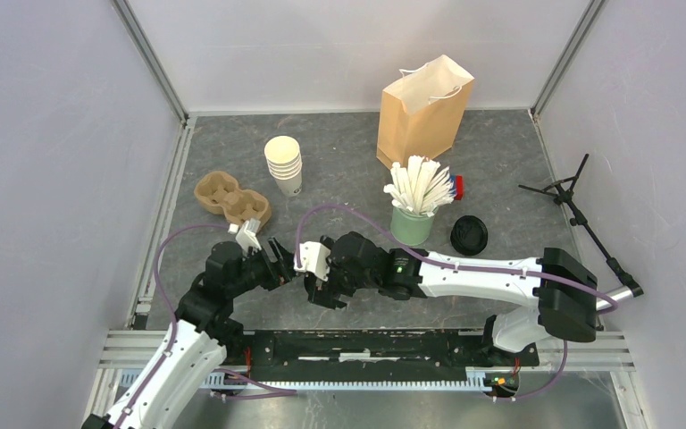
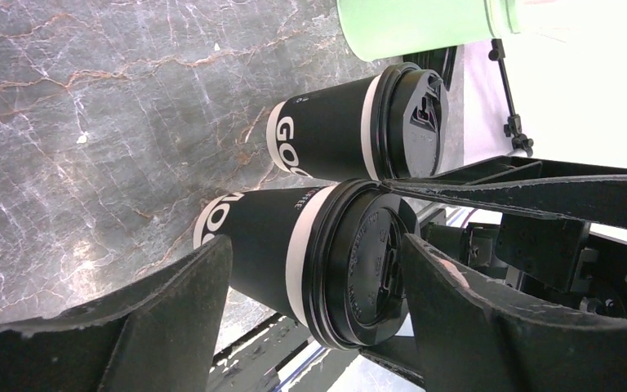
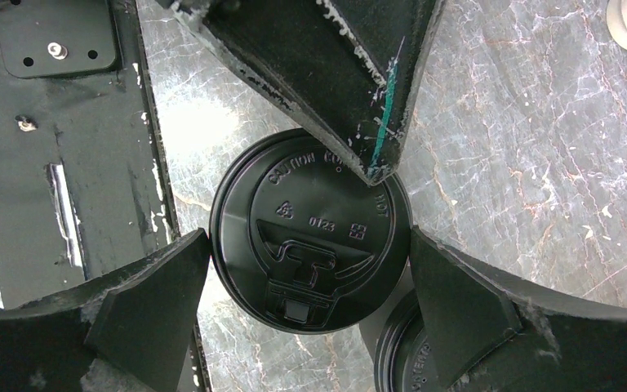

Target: Pack the takeout coffee

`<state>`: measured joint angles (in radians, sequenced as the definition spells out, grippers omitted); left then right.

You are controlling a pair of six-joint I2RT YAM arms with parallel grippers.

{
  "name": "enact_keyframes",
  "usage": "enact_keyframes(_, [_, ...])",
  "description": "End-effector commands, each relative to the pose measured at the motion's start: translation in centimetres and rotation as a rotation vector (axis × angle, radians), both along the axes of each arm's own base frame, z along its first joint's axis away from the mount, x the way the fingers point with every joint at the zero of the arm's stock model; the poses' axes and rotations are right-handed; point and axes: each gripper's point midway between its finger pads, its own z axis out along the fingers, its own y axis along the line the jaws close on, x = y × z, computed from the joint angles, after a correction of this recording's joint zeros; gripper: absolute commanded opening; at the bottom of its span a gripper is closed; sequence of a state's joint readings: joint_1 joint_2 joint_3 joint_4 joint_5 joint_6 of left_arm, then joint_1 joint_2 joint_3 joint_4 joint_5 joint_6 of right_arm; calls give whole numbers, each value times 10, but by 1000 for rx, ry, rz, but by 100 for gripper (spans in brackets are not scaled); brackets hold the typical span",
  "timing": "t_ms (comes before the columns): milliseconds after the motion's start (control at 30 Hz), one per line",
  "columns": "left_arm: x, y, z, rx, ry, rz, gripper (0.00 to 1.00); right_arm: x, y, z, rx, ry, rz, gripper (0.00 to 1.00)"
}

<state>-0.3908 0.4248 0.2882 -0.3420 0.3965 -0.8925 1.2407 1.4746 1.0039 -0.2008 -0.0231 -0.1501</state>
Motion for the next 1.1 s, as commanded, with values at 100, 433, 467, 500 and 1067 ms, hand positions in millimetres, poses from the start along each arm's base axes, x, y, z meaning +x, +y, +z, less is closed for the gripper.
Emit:
enact_keyframes(100, [0, -7, 2, -36, -9, -20, 70, 5, 7, 1, 25, -4, -11, 98])
enact_keyframes(433, [-1, -8, -8, -11, 4, -27, 57, 8, 3, 3, 29, -7, -29, 98])
enact_keyframes(467, [-1, -8, -8, -12, 3, -27, 57, 8, 3, 5, 32, -8, -30, 98])
enact_keyframes(500, [-1, -8, -8, -11, 3, -27, 57, 8, 3, 7, 37, -8, -31, 98])
enact_keyframes(1067, [-3, -10, -12, 5, 10, -35, 55, 1, -8, 42, 120, -24, -22, 98])
